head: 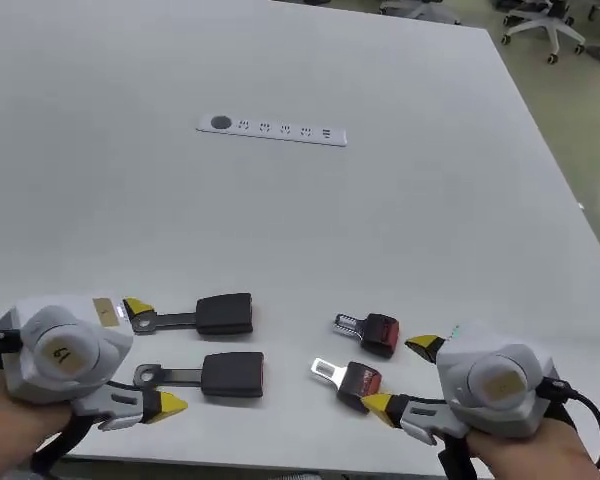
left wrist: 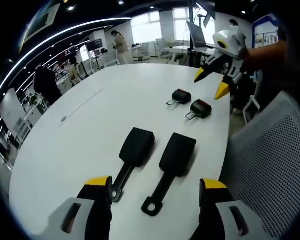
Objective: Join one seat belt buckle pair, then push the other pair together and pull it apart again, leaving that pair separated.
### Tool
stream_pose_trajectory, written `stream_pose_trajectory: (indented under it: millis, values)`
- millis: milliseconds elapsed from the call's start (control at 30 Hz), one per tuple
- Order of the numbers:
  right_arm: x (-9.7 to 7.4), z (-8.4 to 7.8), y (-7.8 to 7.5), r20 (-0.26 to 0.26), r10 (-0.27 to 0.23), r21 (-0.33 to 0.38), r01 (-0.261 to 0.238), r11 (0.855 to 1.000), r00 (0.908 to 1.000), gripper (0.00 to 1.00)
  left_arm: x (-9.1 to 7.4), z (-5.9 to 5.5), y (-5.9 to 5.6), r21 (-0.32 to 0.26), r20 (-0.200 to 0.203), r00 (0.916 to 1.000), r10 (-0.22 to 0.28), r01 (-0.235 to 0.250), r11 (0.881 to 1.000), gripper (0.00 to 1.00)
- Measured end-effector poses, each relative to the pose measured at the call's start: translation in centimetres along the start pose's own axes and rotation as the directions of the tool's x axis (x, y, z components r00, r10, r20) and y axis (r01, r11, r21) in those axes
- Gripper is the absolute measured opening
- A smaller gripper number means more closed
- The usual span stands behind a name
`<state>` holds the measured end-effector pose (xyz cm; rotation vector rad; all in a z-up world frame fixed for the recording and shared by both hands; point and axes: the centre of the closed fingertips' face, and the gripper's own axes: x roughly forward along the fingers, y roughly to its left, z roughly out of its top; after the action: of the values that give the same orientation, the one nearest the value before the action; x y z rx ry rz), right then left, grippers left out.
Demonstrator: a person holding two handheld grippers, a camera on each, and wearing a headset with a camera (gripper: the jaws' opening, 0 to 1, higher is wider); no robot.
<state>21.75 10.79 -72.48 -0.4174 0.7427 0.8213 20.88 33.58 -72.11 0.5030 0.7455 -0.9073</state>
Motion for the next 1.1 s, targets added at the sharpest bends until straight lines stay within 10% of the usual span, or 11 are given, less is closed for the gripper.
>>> stream_pose_trajectory:
  millis: [333, 1100]
  values:
    - [2.0, -0.4, 1.5, -0.029, 0.076, -0.040, -0.077, 0.996, 0.9967, 0.43, 3.0, -0.6, -2.9, 0.059, -0.069, 0.9871, -0.145, 0.149, 0.987, 0.60]
    - [5.0, -1.2, 2.2, -0.132, 0.137, -0.167, -0.158, 0.973, 0.9818, 0.39, 5.7, 0.1, -2.5, 0.174, -0.117, 0.9737, -0.196, 0.214, 0.961, 0.39]
